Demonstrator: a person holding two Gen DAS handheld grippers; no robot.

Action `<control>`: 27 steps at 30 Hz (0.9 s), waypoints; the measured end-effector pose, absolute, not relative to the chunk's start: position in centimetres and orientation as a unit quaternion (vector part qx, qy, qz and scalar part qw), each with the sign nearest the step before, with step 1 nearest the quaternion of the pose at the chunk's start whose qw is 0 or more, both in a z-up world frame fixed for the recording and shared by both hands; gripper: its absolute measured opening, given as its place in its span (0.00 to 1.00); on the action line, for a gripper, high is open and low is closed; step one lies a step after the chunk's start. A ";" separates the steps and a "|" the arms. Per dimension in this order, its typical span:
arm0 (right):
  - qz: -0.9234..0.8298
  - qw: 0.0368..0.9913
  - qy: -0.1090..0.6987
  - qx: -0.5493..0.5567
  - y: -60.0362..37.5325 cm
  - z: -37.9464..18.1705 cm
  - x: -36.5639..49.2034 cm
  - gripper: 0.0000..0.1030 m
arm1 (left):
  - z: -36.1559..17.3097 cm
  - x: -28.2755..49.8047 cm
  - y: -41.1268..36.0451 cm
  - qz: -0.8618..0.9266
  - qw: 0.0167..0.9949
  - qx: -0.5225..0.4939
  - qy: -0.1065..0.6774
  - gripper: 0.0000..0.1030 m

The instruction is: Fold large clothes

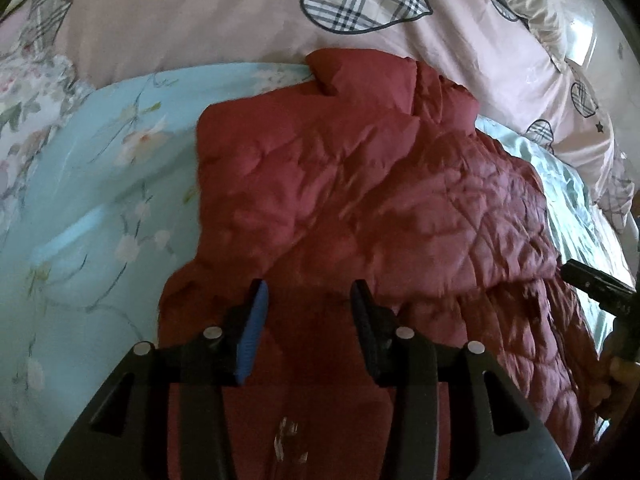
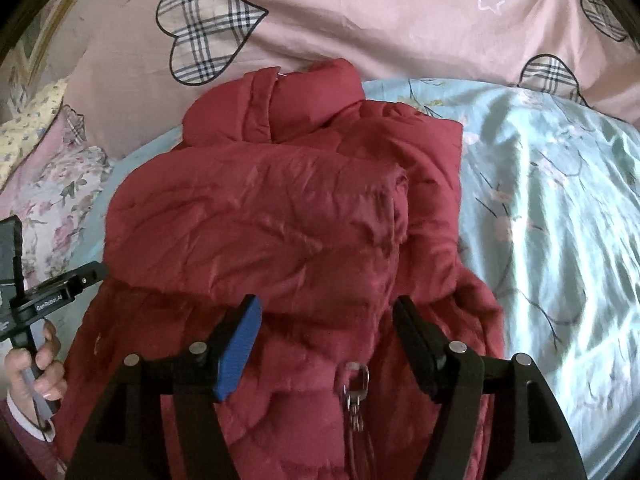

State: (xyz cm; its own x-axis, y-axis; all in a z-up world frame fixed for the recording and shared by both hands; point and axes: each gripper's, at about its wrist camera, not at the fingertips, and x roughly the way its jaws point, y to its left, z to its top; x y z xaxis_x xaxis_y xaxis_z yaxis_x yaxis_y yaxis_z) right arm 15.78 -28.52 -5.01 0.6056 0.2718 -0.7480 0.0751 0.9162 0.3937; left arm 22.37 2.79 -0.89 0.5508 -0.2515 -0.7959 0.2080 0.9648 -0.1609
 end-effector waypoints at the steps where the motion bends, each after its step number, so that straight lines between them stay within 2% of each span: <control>1: 0.056 0.874 0.441 0.198 -28.6 -5.0 15.4 0.68 | -0.9 21.9 3.1 -0.129 0.880 -0.026 0.457 0.40; 7: 0.060 0.866 0.448 0.212 -28.6 -5.1 13.4 0.69 | -0.8 19.6 4.7 -0.124 0.878 -0.044 0.460 0.40; 12: 0.069 0.859 0.456 0.220 -28.3 -5.3 11.7 0.75 | -0.6 18.0 5.4 -0.126 0.877 -0.050 0.462 0.40; 22: 0.066 0.850 0.460 0.249 -29.0 -4.9 7.1 0.77 | -1.2 14.4 8.0 -0.115 0.865 -0.078 0.482 0.46; 27: 0.049 0.848 0.455 0.268 -30.5 -4.6 4.1 0.82 | -1.2 12.3 9.4 -0.110 0.861 -0.086 0.489 0.50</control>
State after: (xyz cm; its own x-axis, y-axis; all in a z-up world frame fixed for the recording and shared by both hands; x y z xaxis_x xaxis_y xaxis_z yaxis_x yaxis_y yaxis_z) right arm 4.14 -30.50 -4.59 0.5817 0.3277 -0.7444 0.1600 0.8512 0.4998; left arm 12.26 9.44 -1.22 0.4986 -0.2732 -0.8226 0.1045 0.9611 -0.2558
